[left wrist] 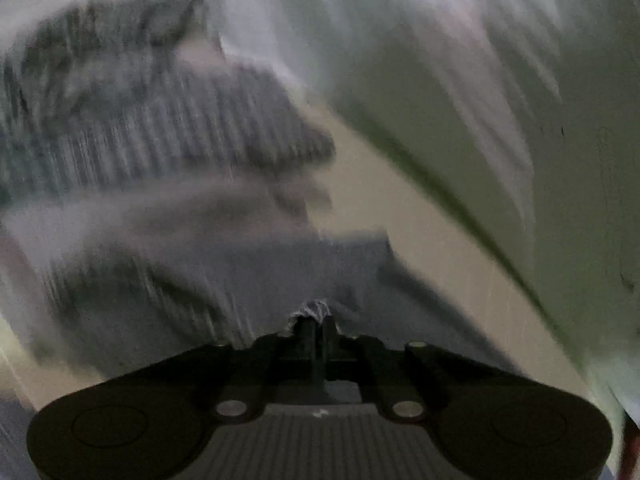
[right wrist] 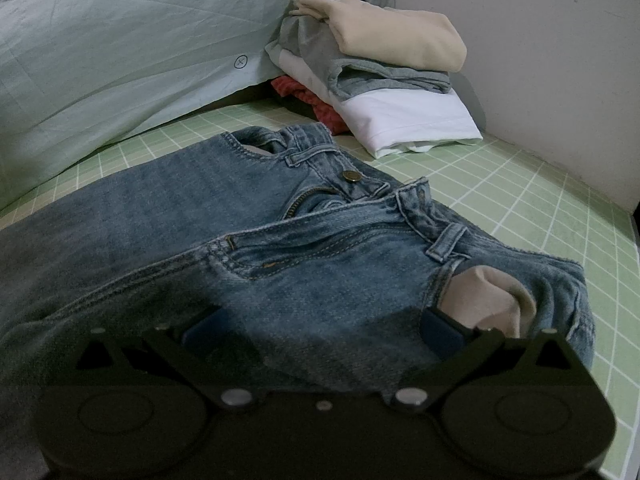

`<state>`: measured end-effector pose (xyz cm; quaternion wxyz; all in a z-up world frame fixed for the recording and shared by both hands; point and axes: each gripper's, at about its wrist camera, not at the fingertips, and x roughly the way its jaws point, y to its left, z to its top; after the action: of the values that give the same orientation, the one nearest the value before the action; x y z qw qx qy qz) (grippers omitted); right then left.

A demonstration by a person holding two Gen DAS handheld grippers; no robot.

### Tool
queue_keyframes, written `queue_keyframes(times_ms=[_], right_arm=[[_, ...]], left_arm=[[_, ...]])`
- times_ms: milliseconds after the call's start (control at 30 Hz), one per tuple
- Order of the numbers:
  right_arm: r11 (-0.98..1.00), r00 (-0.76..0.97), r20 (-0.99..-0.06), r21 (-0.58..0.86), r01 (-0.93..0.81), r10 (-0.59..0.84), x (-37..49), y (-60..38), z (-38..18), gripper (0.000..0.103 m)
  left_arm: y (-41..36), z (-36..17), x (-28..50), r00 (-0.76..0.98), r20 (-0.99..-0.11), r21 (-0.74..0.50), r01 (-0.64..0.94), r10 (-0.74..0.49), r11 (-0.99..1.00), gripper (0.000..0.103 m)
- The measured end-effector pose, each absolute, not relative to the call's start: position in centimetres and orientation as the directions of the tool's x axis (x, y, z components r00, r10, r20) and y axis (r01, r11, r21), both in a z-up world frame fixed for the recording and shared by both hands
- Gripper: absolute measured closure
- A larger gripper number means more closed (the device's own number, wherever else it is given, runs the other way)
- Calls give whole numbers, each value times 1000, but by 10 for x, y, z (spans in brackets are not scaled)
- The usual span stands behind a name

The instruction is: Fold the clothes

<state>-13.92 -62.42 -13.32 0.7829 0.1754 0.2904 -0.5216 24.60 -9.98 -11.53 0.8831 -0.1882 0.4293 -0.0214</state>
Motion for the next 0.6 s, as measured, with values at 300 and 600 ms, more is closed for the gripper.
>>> queue_keyframes(times_ms=[300,600], right_arm=[[395,288,-638,-28,918,-715,-139,-624,-133,0],[395,288,-638,-29,918,-714,-139,-624,-133,0]], left_arm=[[-48,-57,277,810,-583,-330,-300,57,895,26],[-72,-113,218,642,-764,-98,-220,68,971,23]])
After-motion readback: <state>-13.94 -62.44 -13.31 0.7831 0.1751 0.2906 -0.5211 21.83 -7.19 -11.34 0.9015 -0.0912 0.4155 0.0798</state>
